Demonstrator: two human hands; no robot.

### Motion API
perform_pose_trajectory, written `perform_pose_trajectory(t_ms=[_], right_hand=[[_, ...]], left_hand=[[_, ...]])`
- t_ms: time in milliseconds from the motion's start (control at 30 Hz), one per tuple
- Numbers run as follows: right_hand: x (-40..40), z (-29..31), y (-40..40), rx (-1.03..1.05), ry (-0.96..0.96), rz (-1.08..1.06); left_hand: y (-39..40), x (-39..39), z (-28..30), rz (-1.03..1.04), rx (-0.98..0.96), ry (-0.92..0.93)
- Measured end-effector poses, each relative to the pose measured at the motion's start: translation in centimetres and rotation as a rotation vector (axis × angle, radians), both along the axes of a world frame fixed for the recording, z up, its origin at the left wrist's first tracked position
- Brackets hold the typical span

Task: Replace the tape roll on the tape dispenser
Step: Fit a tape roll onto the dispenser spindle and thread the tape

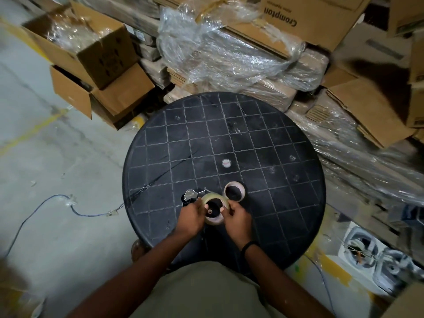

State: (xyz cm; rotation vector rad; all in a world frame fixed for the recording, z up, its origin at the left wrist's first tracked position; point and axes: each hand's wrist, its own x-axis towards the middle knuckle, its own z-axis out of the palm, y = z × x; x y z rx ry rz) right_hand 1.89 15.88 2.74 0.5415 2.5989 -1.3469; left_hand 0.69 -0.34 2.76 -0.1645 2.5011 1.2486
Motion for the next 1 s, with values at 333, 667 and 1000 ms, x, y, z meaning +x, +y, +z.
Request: perform_pose_trajectory(t_ms=[333, 667, 1000], right_hand=[[-1.1, -0.3, -1.7, 0.239, 0.048, 0.466], [-1.6, -1.3, -1.1, 0.187, 0.025, 0.368], [-1.3, -3.0, -0.9, 0.466, 0.074, 0.853]], left_hand=[[-0.4, -0.5, -0.9, 0.154, -0.152, 0.090], [-0.6, 1.3, -2.8, 0.279, -0.047, -0.058], [0.8, 2.2, -3.6, -0.081, -0.150, 0.161]])
